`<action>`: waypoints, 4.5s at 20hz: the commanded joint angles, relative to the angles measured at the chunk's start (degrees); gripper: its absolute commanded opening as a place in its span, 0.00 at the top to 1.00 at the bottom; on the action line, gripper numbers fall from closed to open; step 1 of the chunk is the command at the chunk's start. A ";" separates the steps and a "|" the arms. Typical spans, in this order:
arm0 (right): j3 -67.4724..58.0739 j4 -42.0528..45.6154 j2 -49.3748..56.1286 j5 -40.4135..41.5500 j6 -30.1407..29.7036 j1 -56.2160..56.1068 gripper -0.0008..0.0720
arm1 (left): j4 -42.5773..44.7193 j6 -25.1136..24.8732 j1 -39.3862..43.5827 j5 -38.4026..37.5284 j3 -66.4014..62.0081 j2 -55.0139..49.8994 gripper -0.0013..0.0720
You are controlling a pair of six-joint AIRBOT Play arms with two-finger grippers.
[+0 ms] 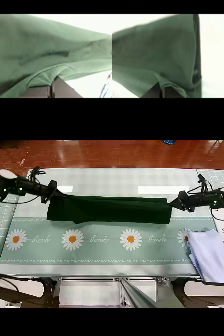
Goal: Fold the shirts.
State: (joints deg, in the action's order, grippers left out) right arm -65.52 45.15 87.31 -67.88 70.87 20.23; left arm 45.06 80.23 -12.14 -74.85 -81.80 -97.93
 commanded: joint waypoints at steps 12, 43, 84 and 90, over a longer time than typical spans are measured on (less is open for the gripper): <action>-7.52 -2.91 10.03 7.13 1.31 0.90 0.42 | 8.07 10.16 0.33 -5.38 -18.73 -13.44 0.29; 3.06 -8.13 3.82 6.12 -4.68 -7.67 0.96 | 16.50 6.54 18.21 26.36 31.78 36.83 0.95; 3.02 -8.59 -26.97 5.60 4.44 -27.06 0.96 | 17.20 4.24 11.50 6.73 7.78 38.27 0.95; -16.90 -8.92 0.94 9.55 7.13 -43.50 0.96 | 9.99 9.20 11.32 14.64 28.15 58.64 0.95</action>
State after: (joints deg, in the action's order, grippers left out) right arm -73.95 36.60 76.36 -60.69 76.60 -16.45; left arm 56.77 88.60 -0.49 -62.81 -61.69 -47.57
